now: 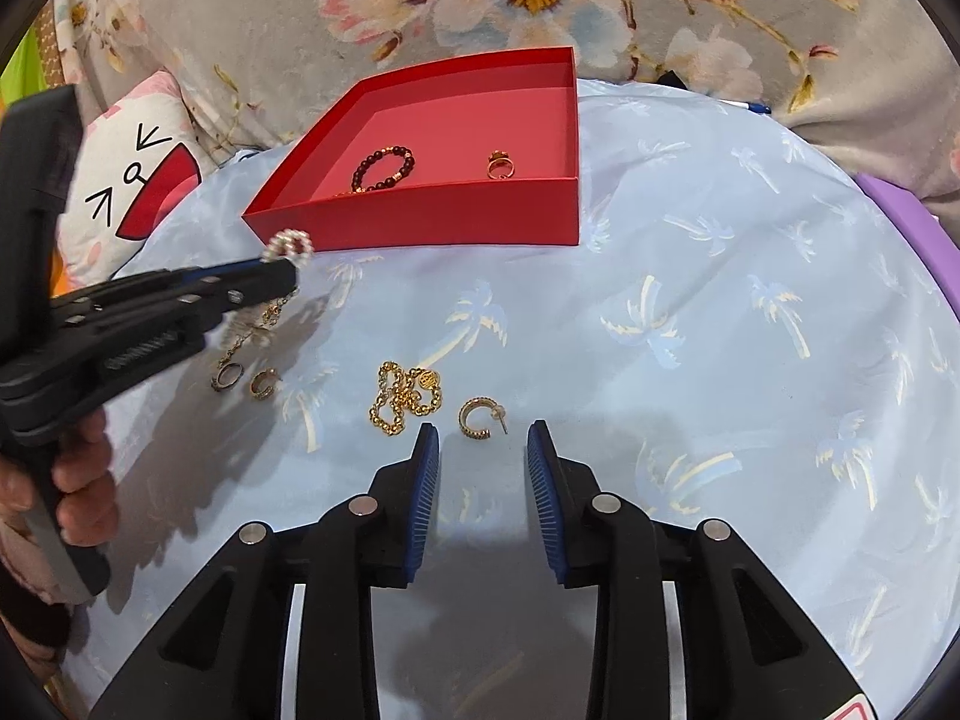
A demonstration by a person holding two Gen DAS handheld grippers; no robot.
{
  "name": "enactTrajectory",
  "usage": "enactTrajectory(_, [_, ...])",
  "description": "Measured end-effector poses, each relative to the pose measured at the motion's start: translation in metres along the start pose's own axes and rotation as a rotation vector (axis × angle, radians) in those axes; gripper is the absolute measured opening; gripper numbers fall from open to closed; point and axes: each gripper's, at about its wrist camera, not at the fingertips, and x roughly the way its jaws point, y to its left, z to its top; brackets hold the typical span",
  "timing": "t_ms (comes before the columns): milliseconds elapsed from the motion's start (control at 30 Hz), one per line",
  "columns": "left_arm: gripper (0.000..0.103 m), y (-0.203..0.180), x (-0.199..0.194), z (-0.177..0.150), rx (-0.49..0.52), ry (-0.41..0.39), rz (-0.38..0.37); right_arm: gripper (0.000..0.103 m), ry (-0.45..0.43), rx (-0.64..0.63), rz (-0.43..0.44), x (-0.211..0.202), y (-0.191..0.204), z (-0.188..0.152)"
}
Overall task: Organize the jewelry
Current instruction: 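Grasp the pearl bracelet with the left tool while the right tool grasps a gold hoop earring, then carry the pearl bracelet and earring into the red box and open both tools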
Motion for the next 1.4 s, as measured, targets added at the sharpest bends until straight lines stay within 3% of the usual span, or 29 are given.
enactTrajectory(200, [0.012, 0.02, -0.025, 0.002, -0.046, -0.04, 0.016, 0.031, 0.006, -0.029, -0.02, 0.011, 0.005, 0.005])
enactTrajectory(433, [0.012, 0.036, -0.028, 0.0, -0.085, -0.037, 0.032, 0.029, 0.017, -0.057, -0.046, 0.02, 0.008, 0.006])
enactTrajectory(600, [0.012, 0.04, -0.025, -0.002, -0.095, -0.023, 0.039, 0.017, 0.012, -0.078, -0.058, 0.022, 0.011, 0.006])
enactTrajectory(1233, [0.012, 0.068, -0.036, -0.007, -0.152, -0.033, 0.083, 0.018, 0.023, -0.084, -0.017, 0.019, 0.017, 0.004])
enactTrajectory(1400, [0.012, 0.075, -0.044, -0.007, -0.166, -0.043, 0.093, 0.026, -0.021, -0.117, 0.019, 0.005, 0.037, 0.008])
